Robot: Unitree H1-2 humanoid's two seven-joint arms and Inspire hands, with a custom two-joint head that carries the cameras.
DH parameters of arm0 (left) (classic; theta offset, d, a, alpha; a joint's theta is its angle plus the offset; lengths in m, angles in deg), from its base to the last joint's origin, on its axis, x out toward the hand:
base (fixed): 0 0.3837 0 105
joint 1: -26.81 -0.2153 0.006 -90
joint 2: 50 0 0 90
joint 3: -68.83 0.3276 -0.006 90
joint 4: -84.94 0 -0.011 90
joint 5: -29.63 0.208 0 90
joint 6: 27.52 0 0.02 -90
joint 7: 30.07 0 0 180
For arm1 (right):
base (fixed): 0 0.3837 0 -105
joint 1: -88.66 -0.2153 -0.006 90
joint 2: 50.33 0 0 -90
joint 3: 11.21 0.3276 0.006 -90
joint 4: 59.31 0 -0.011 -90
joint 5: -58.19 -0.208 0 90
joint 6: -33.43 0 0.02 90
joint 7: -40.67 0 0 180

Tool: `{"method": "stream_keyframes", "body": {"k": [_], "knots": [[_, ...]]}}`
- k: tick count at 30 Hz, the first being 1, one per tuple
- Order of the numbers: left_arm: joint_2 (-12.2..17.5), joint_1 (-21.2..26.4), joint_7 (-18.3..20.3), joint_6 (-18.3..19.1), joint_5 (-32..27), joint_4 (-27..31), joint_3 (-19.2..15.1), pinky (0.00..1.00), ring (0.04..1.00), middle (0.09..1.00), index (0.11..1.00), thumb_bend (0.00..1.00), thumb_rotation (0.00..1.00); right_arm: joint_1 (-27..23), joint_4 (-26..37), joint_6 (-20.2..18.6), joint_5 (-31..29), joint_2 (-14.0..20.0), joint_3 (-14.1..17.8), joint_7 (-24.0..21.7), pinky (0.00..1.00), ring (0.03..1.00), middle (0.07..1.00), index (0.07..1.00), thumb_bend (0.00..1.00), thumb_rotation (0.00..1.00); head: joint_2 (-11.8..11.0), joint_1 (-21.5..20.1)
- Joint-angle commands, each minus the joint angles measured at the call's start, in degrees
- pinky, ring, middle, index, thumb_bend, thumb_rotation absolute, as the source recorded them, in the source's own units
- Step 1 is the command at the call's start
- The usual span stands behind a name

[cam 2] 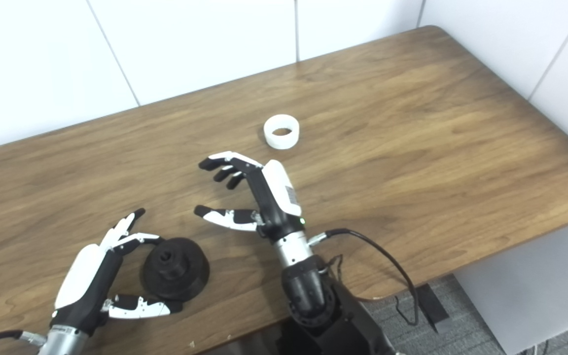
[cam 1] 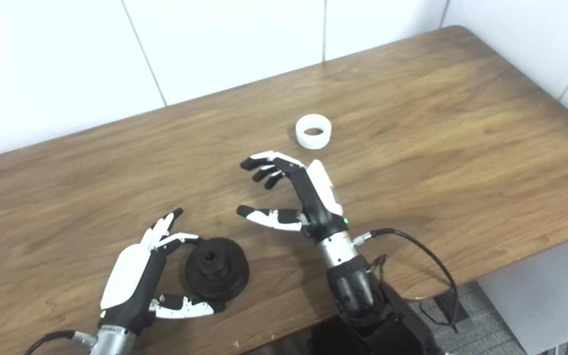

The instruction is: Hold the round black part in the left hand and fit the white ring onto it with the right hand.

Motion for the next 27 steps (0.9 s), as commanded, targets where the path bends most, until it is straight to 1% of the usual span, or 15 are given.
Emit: {"method": "stream_keyframes", "body": {"k": [1,3,6,9,12,13,16,19,22,25,27], "knots": [[0.54,0.61,-0.13,-0.91,-0.16,0.5,-0.68,1.0,1.0,1.0,0.618,0.94,0.25,1.3,0.53,1.26,0.13,-1.66,0.21,0.44,0.48,0.6,0.671,0.651,0.64,0.12,0.06,-0.04],[0.43,0.59,-0.11,-0.89,-0.15,0.48,-0.73,1.0,1.0,1.0,0.618,0.94,0.25,1.34,0.73,1.4,0.24,-1.72,0.68,0.01,0.48,0.603,0.675,0.653,0.64,0.12,0.04,0.11],[0.28,0.54,-0.13,-0.73,-0.27,0.41,-0.96,1.0,1.0,1.0,0.618,0.94,0.25,1.01,1.3,0.42,0.99,-1.37,1.23,-0.82,0.49,0.609,0.68,0.657,0.63,0.12,0.06,0.15],[0.32,0.49,0.27,-0.45,-0.41,0.66,-1.12,1.0,1.0,1.0,0.618,0.94,0.26,-0.49,2.37,-1.82,4.27,0.03,2.28,-1.79,0.49,0.61,0.674,0.66,0.64,0.16,-0.09,0.0],[0.11,0.36,0.19,-0.36,-0.4,0.55,-1.28,1.0,1.0,1.0,0.617,0.94,0.26,-2.45,4.37,-6.32,7.57,1.57,4.14,-4.43,0.51,0.614,0.668,0.668,0.66,0.19,-0.19,0.11],[0.06,0.33,0.21,-0.37,-0.43,0.57,-1.29,1.0,1.0,1.0,0.618,0.94,0.26,-3.22,5.05,-7.76,9.33,2.4,4.73,-5.37,0.52,0.622,0.68,0.679,0.67,0.2,-0.2,0.27],[-0.02,0.31,0.35,-0.31,-0.33,0.81,-1.33,1.0,1.0,1.0,0.618,0.94,0.26,-4.92,6.3,-10.13,12.31,4.33,6.03,-7.69,0.53,0.642,0.707,0.698,0.69,0.22,-0.18,0.53],[-0.07,0.3,0.44,-0.27,-0.34,0.96,-1.44,1.0,1.0,1.0,0.616,0.94,0.24,-6.65,7.53,-13.08,14.26,6.57,7.06,-10.78,0.57,0.731,0.787,0.737,0.7,0.29,-0.04,0.82],[-0.09,0.25,0.37,-0.62,-0.37,0.66,-1.58,1.0,1.0,1.0,0.616,0.94,0.25,-8.28,8.53,-15.85,14.6,8.49,8.28,-13.95,0.64,0.817,0.862,0.771,0.71,0.34,0.05,0.92],[-0.33,0.14,0.43,-0.13,-0.22,0.67,-1.74,1.0,1.0,1.0,0.616,0.94,0.25,-10.33,9.46,-19.04,15.75,10.38,9.6,-17.04,0.68,0.856,0.898,0.787,0.73,0.39,0.15,1.14],[-0.52,0.02,0.42,0.03,-0.1,0.71,-1.82,1.0,1.0,1.0,0.616,0.94,0.24,-11.43,9.59,-20.07,15.04,11.22,10.6,-18.29,0.69,0.87,0.909,0.792,0.74,0.39,0.19,1.22]]}}
